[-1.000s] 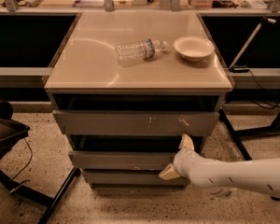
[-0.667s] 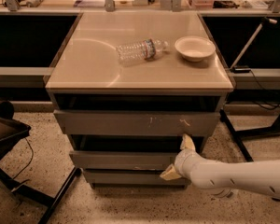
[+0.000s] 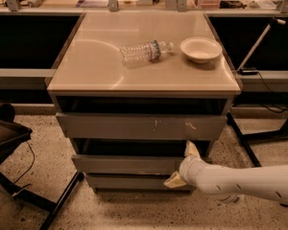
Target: Open middle drawer
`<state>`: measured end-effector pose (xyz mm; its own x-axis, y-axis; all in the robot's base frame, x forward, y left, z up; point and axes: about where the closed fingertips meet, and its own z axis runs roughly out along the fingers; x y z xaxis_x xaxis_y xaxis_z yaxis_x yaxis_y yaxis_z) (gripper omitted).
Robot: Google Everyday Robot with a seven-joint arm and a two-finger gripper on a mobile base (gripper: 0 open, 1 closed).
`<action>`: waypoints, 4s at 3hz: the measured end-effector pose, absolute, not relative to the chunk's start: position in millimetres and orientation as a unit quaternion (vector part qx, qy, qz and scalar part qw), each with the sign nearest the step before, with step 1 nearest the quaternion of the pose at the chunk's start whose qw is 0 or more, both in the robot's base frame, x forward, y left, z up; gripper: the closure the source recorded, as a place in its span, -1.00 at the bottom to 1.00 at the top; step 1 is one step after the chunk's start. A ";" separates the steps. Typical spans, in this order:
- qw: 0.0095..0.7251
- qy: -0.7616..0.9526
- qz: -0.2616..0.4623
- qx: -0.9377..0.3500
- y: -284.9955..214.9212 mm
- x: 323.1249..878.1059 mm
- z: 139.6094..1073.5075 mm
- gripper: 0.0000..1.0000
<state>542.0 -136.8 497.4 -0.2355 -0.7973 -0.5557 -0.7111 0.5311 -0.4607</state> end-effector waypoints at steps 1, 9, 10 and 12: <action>0.388 0.783 -0.049 -0.485 -135.4 547.6 493.6 -1.00; 0.335 0.793 0.073 -0.504 -109.7 604.4 418.4 -1.00; 0.332 0.803 0.075 -0.488 -116.5 602.8 403.1 -1.00; 0.332 0.804 0.075 -0.488 -116.3 602.6 402.7 -0.62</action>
Offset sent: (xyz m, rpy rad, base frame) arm 0.0686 0.0109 -0.0463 0.0589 0.0947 0.0567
